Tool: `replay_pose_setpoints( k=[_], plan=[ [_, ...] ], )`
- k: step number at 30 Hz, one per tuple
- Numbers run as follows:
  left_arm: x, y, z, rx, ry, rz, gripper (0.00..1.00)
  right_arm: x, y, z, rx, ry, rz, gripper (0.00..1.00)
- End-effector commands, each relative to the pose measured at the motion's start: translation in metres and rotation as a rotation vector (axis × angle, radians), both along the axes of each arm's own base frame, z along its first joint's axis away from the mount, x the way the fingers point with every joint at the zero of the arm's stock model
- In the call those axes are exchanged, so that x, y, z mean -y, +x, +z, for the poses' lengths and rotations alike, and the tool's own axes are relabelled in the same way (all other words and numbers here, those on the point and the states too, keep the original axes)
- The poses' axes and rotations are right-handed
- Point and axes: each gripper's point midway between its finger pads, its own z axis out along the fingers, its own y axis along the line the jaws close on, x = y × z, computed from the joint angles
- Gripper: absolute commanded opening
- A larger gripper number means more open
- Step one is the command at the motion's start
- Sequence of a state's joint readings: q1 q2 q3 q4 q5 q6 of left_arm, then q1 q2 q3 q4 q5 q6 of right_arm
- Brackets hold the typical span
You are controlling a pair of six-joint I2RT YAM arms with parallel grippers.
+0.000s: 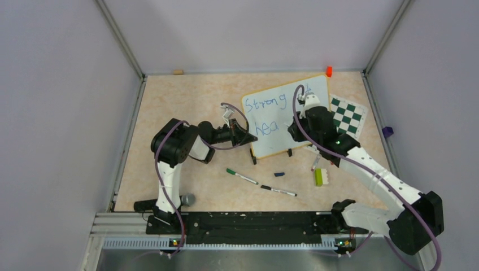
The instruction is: Write a sentence on the whiteboard
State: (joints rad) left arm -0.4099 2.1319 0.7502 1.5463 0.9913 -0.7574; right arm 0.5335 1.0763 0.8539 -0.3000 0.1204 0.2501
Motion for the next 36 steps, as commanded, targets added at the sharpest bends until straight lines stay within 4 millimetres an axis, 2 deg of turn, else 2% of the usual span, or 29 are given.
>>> replay_pose_setpoints(
  k=[1,14,27,36],
  plan=[
    [0.006,-0.028,0.001,0.095,0.000,-0.142,0.00,-0.019,0.014,0.023,0.044,0.033,0.053,0.00],
    [0.006,-0.028,0.001,0.096,-0.001,-0.145,0.00,-0.034,0.024,0.013,0.048,-0.045,0.021,0.00],
    [0.006,-0.028,0.001,0.096,-0.001,-0.145,0.00,-0.034,0.031,0.016,0.067,-0.069,0.007,0.00],
    [0.007,-0.028,0.001,0.097,-0.001,-0.146,0.00,-0.034,0.031,0.009,0.054,-0.083,0.009,0.00]
  ],
)
